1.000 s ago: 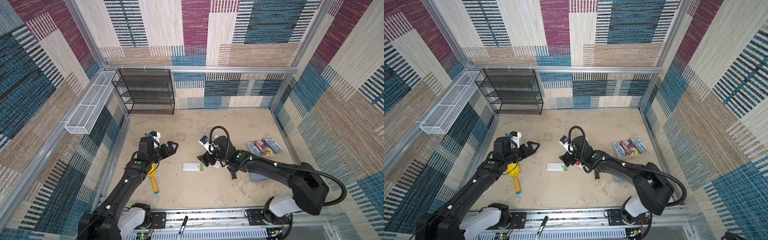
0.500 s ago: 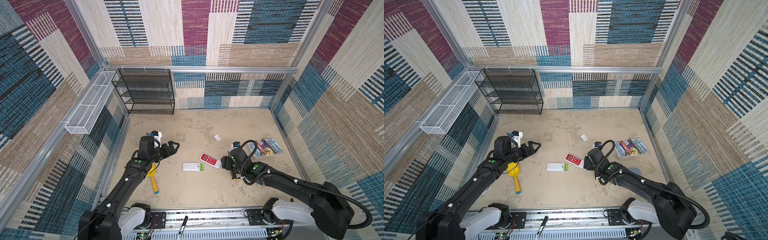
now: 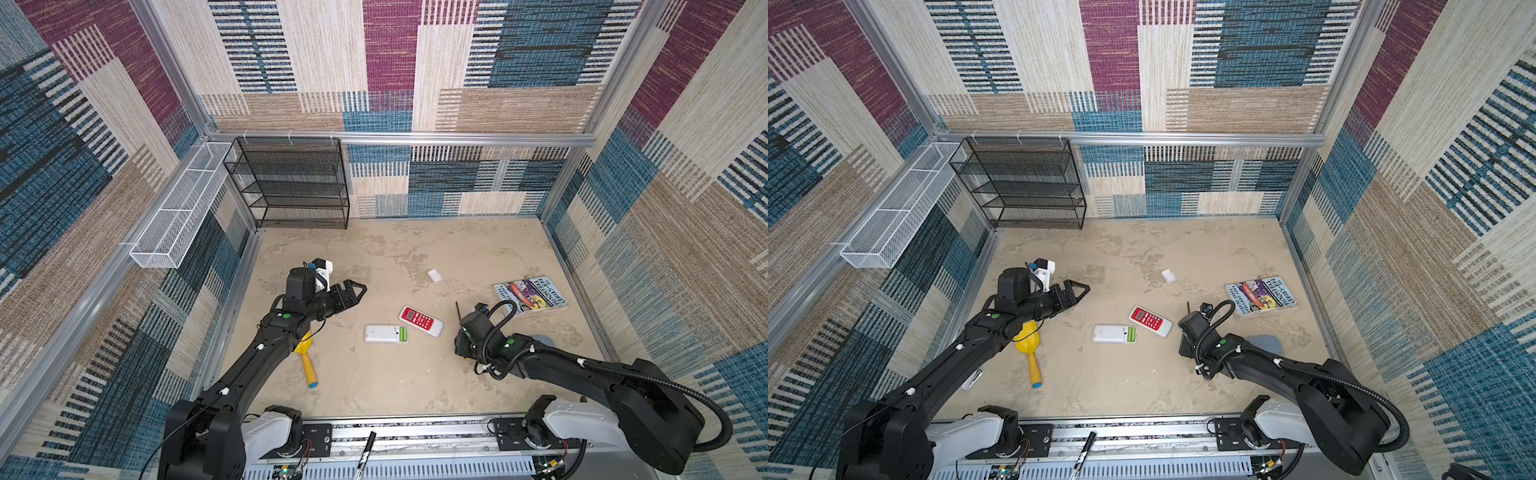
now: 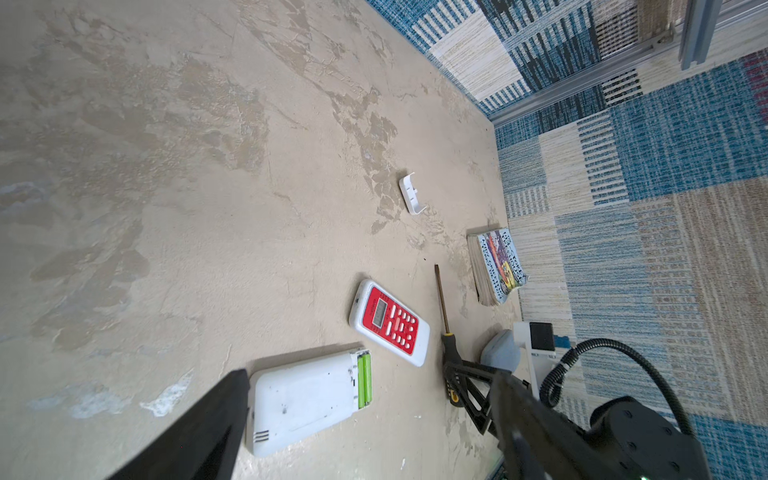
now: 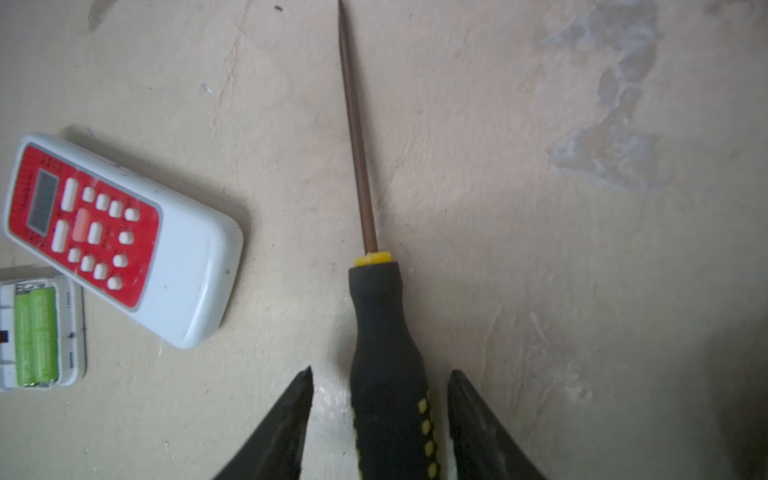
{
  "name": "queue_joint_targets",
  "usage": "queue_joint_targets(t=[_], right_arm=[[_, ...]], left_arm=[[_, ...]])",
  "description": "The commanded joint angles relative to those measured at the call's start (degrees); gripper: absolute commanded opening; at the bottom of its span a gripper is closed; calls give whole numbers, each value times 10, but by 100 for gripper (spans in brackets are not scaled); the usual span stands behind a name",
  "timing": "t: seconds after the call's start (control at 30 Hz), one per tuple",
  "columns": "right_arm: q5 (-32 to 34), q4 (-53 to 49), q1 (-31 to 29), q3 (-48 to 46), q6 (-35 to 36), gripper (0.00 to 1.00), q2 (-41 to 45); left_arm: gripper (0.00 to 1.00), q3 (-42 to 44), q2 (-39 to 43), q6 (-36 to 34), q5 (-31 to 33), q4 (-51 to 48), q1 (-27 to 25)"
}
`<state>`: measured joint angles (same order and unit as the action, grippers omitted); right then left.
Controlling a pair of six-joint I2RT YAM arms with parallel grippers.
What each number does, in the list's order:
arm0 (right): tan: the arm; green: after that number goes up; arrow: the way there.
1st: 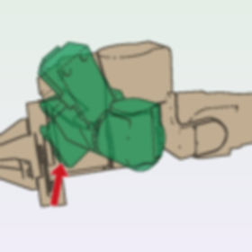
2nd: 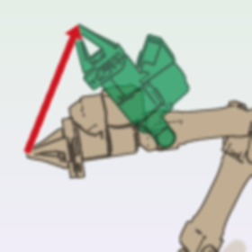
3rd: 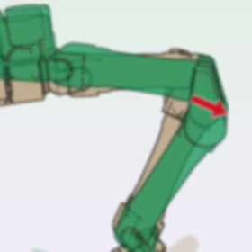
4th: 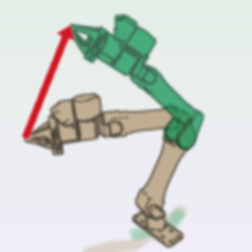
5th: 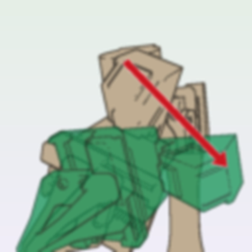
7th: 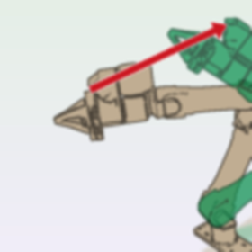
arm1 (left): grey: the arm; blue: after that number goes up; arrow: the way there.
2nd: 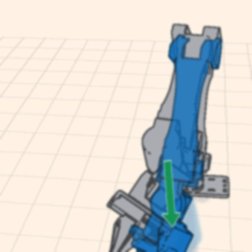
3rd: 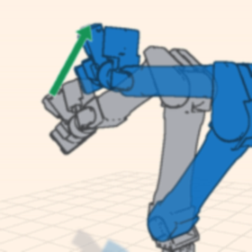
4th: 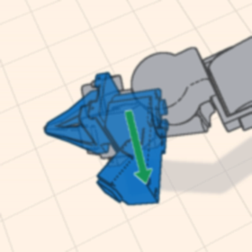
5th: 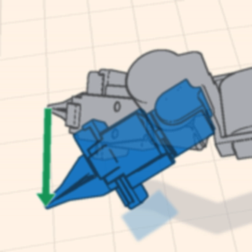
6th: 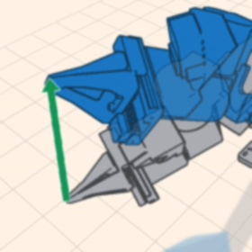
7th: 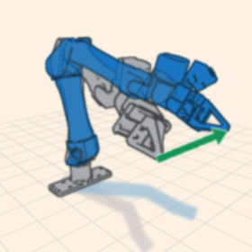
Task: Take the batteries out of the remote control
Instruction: 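Move the right gripper to the black-handled screwdriver and grasp its handle, then lift the screwdriver with the right gripper and bring it over the white remote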
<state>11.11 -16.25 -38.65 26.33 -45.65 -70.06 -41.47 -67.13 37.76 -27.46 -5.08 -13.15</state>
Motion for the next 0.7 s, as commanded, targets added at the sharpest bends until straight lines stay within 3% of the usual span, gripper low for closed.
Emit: queue_joint_targets(t=[0.0, 0.17, 0.33, 0.53, 0.67], right_arm=[[-6, 8, 0, -3, -8, 42, -5], [3, -2, -1, 8, 16, 16, 10], [-7, 1, -1, 35, 97, 2, 48], [-81, 27, -1, 78, 237, 0, 103], [-160, 50, -1, 107, 315, 0, 88]], left_arm=[[93, -8, -10, 9, -16, 28, -5], [92, -14, -23, 2, -13, 28, -13], [91, -19, -31, -19, -6, 28, -17], [89, -38, -33, -100, 29, 27, -31], [90, -51, -25, -182, 81, 26, -55]])
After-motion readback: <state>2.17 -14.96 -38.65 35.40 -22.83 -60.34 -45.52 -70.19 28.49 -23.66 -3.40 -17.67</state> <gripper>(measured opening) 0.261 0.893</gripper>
